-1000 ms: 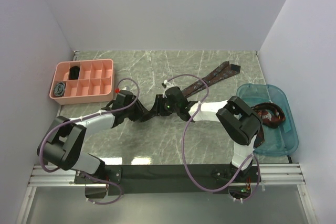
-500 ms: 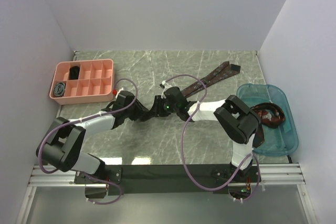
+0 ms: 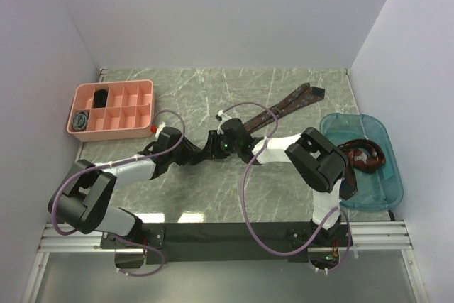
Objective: Roll the ties
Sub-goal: Roll the tie
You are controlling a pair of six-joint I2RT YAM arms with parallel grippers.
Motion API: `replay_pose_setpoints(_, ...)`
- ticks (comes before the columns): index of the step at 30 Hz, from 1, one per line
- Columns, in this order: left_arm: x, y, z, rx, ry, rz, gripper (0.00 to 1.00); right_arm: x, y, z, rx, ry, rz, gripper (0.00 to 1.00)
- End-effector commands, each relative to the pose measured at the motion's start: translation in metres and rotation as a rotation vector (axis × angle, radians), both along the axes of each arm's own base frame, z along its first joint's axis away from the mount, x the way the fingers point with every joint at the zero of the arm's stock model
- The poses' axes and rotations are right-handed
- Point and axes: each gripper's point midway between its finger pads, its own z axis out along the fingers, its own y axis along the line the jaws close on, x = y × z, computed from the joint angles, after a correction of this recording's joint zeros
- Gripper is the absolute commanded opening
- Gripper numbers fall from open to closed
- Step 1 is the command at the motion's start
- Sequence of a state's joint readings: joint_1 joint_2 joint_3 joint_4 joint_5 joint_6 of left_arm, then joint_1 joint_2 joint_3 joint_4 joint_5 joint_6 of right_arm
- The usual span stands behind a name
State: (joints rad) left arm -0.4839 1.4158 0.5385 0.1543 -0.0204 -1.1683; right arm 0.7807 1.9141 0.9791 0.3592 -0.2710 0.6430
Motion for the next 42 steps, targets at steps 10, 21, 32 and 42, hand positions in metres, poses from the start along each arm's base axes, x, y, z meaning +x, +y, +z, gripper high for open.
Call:
replay_pose_setpoints(10, 0.003, -0.004, 0.01, -0.033, -0.042, 0.032, 0.4, 0.022, 0.01, 0.016, 0.046, -0.044, -0.042, 0.39)
replay_pose_setpoints(21, 0.002, -0.003, 0.016, -0.014, -0.064, 0.023, 0.48, 0.027, -0.012, -0.018, -0.002, 0.015, -0.088, 0.07)
replay_pose_setpoints(32, -0.01, 0.011, 0.018, -0.007, -0.079, 0.058, 0.8, 0.022, -0.035, -0.05, -0.066, 0.098, -0.108, 0.0)
replay_pose_setpoints(42, -0.008, 0.004, -0.002, -0.006, -0.037, 0.049, 0.72, 0.019, -0.045, -0.041, -0.042, 0.154, -0.152, 0.0)
